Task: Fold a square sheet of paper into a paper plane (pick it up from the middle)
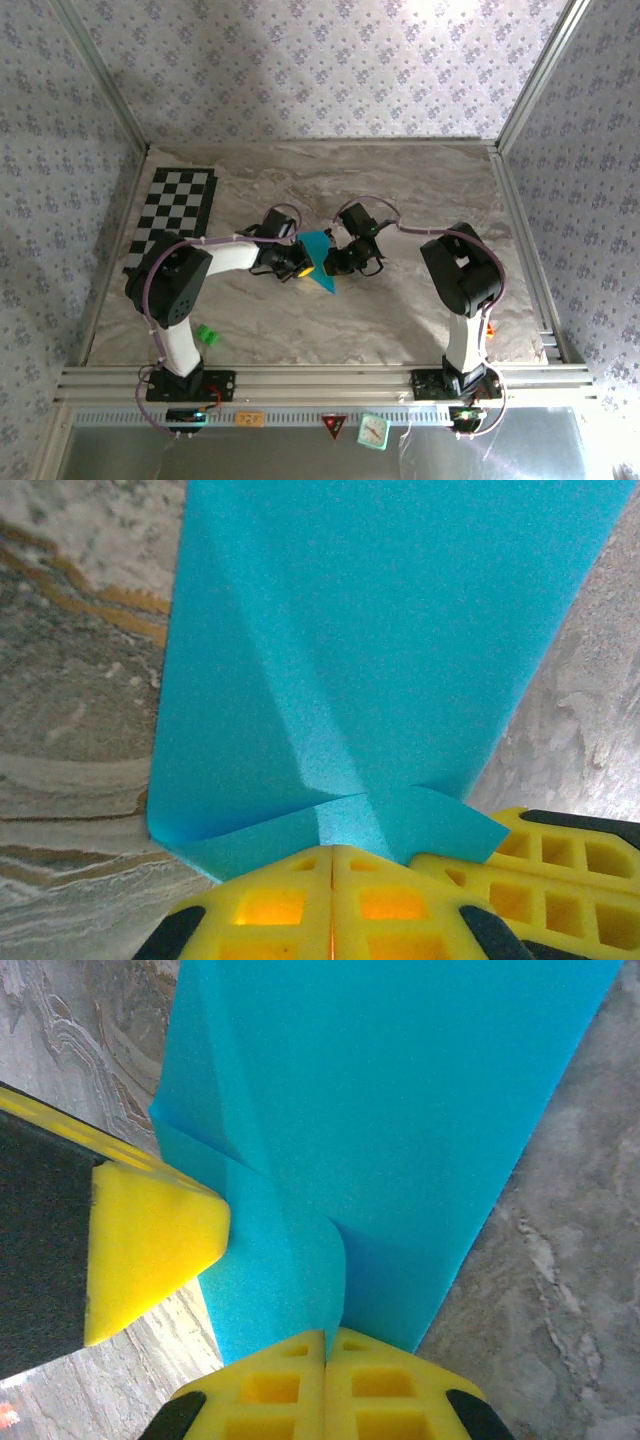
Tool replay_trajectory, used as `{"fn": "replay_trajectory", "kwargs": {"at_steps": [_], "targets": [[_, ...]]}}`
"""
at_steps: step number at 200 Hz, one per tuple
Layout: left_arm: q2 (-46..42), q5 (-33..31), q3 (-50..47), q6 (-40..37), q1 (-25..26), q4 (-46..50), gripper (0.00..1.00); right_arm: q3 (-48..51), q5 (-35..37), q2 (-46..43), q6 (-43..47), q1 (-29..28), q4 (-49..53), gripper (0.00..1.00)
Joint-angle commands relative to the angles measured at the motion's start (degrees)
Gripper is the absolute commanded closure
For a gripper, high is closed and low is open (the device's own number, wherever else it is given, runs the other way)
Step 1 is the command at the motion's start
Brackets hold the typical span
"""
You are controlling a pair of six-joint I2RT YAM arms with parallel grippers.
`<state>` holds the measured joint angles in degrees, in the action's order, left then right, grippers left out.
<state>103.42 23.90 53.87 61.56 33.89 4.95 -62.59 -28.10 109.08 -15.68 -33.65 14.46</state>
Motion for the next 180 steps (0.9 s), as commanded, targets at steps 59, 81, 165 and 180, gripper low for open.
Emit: {"fn": "replay_trajectory", "kwargs": {"at_steps": [59, 81, 165, 180], "targets": [[2.06, -1.88, -0.51, -0.7, 0.39, 3.39, 0.92, -0.19, 3.5, 2.9, -0.71, 0.19, 3.65, 0.94], [2.23, -2.37, -0.43, -0.87, 0.39, 4.26, 0.92, -0.59, 2.85, 1.86, -1.21, 0.34, 3.78, 0.9], [2.95, -3.51, -0.25, -1.53, 0.26, 5.21, 0.92, 1.15, 0.13, -7.86, -3.31, 2.57, 1.04, 0.62], [2.99, -3.49, -0.08, -1.74, 0.22, 5.16, 0.92, 1.09, -1.01, -7.73, -1.52, 1.76, 1.72, 0.66]]}}
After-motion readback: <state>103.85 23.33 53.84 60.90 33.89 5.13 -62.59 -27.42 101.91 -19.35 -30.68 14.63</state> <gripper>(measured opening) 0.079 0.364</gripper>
